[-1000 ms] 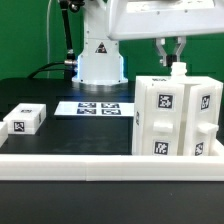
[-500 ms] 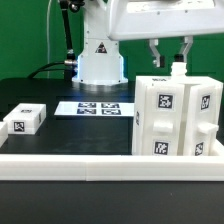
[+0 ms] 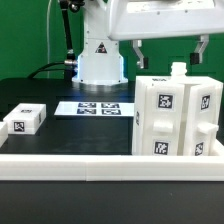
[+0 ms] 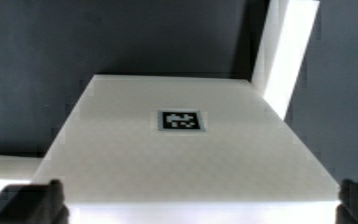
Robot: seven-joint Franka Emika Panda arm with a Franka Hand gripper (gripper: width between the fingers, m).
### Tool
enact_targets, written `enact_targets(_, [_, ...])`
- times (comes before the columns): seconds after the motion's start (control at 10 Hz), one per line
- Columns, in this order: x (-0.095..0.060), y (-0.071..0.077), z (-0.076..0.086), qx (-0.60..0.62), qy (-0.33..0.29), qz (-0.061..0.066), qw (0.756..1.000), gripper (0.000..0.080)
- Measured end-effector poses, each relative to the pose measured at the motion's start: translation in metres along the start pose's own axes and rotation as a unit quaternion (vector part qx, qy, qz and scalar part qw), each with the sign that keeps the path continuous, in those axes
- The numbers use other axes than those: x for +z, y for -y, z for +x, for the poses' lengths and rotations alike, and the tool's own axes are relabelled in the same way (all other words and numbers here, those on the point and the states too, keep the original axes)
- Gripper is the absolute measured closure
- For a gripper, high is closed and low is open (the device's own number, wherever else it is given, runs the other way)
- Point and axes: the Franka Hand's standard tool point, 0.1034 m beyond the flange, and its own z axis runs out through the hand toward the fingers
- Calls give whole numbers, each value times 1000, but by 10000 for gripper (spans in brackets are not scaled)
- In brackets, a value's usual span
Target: Assemble cabinet
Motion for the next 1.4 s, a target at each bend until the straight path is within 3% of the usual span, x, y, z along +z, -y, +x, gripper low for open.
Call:
enact_targets(0.2, [1,-3,-4,5,2,0,1000,3])
enact_targets(0.4, [8,-9,-26,40,18,-2,999,2])
enact_targets(0.6, [16,-24,-45,53,26,-2,998,2])
enact_targets(1.0, [17,-31,-47,45,21,-3,999,2])
enact_targets(1.2, [16,-52,-49,53,21,-8,998,2])
enact_targets(1.4, [19,-89,-65,57,22,-16,998,2])
